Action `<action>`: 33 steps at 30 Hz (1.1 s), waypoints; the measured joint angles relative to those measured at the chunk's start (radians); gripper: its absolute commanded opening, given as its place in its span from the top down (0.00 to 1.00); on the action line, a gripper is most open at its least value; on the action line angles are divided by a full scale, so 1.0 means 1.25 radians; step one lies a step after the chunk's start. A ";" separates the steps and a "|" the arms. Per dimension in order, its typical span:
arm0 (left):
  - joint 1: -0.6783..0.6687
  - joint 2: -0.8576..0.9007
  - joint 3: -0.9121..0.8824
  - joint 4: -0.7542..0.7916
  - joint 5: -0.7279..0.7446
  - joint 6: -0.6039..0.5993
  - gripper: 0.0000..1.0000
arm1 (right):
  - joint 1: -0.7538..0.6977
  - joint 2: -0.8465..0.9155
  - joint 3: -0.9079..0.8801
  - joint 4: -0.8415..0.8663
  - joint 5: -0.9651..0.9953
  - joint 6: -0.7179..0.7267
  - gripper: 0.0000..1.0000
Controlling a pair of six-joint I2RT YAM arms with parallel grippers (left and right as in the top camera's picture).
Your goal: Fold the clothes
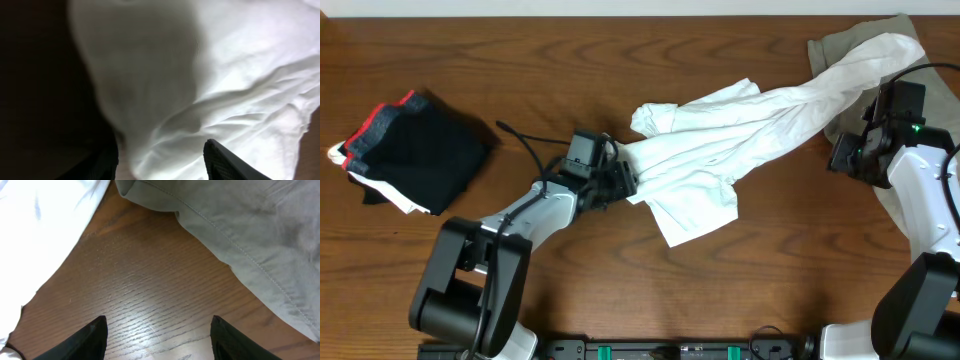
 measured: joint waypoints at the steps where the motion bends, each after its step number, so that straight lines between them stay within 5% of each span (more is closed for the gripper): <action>1: -0.005 0.003 0.001 0.007 0.001 -0.005 0.42 | 0.000 0.000 0.000 0.000 0.000 0.000 0.36; 3: -0.016 0.008 0.003 0.018 0.001 -0.015 0.48 | 0.000 0.000 0.000 0.000 0.000 0.000 0.36; 9: -0.039 0.026 0.003 0.022 0.001 -0.038 0.94 | 0.000 0.000 0.000 -0.003 0.000 0.000 0.36; 17: -0.038 0.025 0.002 0.012 0.000 -0.026 0.94 | 0.000 0.000 0.000 -0.004 0.000 0.000 0.36; 33: 0.164 -0.276 -0.002 -0.351 -0.069 0.082 0.94 | 0.000 0.000 0.000 0.022 0.022 -0.005 0.36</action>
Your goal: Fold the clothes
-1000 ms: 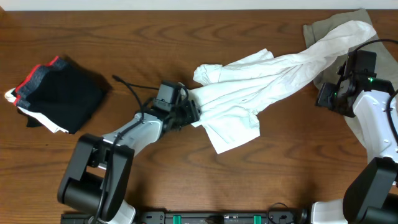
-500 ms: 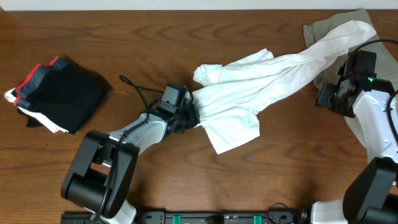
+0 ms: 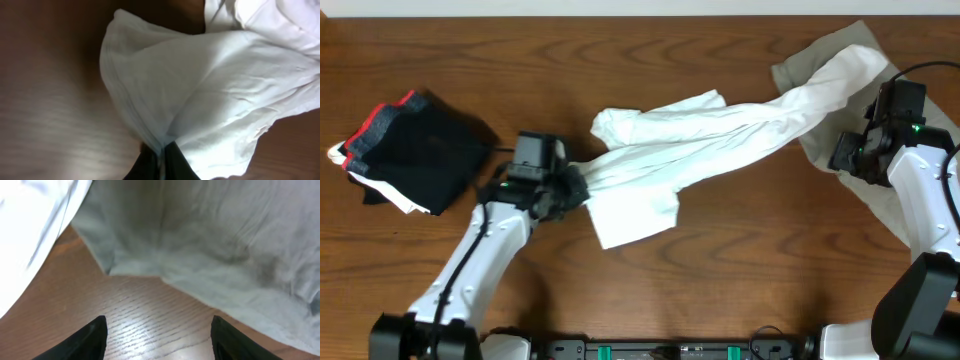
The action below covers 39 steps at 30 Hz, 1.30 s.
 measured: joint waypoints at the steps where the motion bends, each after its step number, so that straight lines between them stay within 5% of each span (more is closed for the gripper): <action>1: 0.009 -0.004 0.000 -0.014 0.000 0.004 0.94 | 0.000 0.001 0.000 0.005 0.000 0.000 0.37; 3: 0.024 -0.006 0.000 -0.037 -0.002 0.013 0.94 | 0.000 0.006 0.000 0.020 0.002 -0.002 0.44; 6: 0.037 -0.006 0.000 -0.055 -0.015 0.023 0.94 | -0.002 0.032 0.000 0.050 0.002 -0.005 0.84; 8: 0.040 -0.006 0.000 -0.058 -0.024 0.025 0.94 | -0.004 0.063 0.000 0.079 0.001 -0.010 0.99; 30: 0.040 -0.006 0.000 -0.054 -0.042 0.028 0.94 | -0.017 0.357 0.028 0.522 -0.013 -0.066 0.96; 39: 0.040 -0.006 0.000 -0.044 -0.042 0.028 0.94 | -0.174 0.386 0.041 0.585 0.037 -0.029 0.97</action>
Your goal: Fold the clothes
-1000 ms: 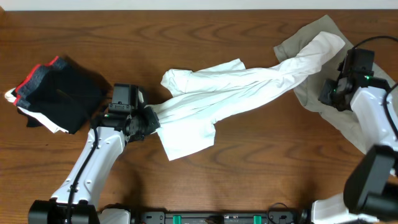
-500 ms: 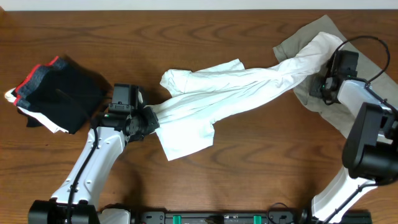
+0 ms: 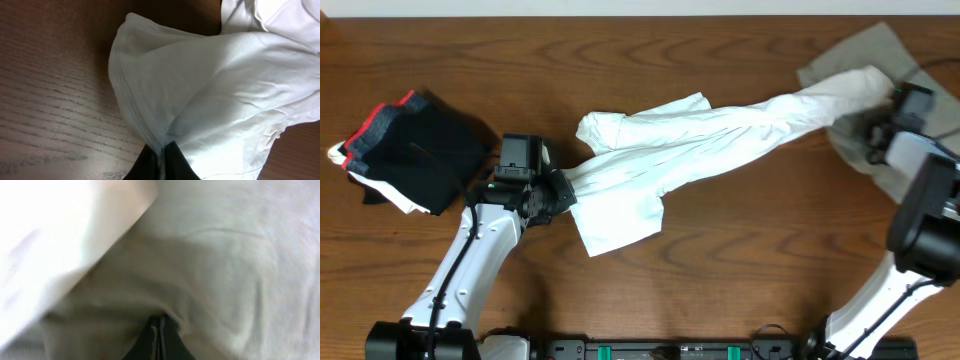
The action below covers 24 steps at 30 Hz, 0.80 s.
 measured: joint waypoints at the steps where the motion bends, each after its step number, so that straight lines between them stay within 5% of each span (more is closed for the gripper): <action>1: 0.000 0.000 0.000 0.000 0.000 0.000 0.94 | -0.027 0.001 0.001 0.002 0.003 0.008 0.96; 9: 0.000 0.000 0.000 0.003 -0.003 0.000 0.94 | -0.187 0.005 0.001 0.024 -0.089 0.042 0.79; 16: 0.000 0.000 0.000 0.003 -0.005 0.001 0.94 | -0.186 -0.006 -0.001 0.015 -0.142 0.049 0.60; 24: 0.000 0.000 0.000 -0.018 -0.014 0.020 0.94 | -0.143 -0.183 -0.036 -0.045 -0.144 0.050 0.62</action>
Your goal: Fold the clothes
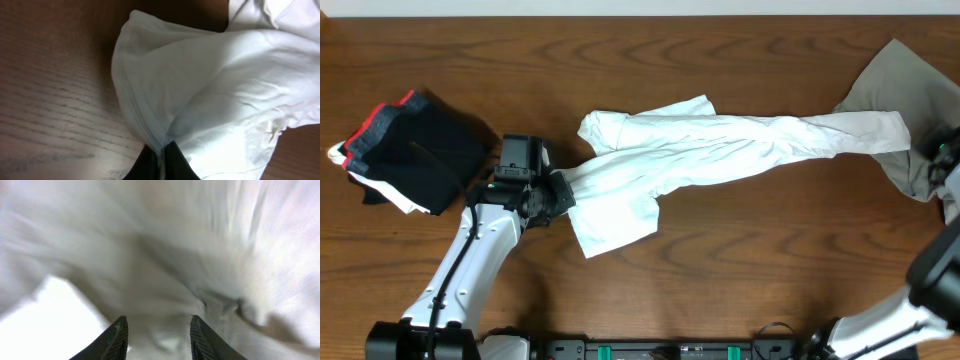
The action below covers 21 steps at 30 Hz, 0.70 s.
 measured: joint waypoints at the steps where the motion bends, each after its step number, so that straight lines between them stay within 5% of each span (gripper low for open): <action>1: 0.000 0.000 0.000 -0.002 -0.001 0.001 0.94 | 0.008 -0.039 0.000 -0.012 0.000 -0.001 0.61; 8: 0.000 0.000 0.000 -0.006 -0.003 0.001 0.94 | 0.115 -0.208 0.016 -0.173 -0.043 -0.097 0.51; 21: 0.000 0.000 0.000 -0.007 -0.003 0.001 0.94 | 0.266 -0.050 0.011 -0.281 0.005 -0.260 0.41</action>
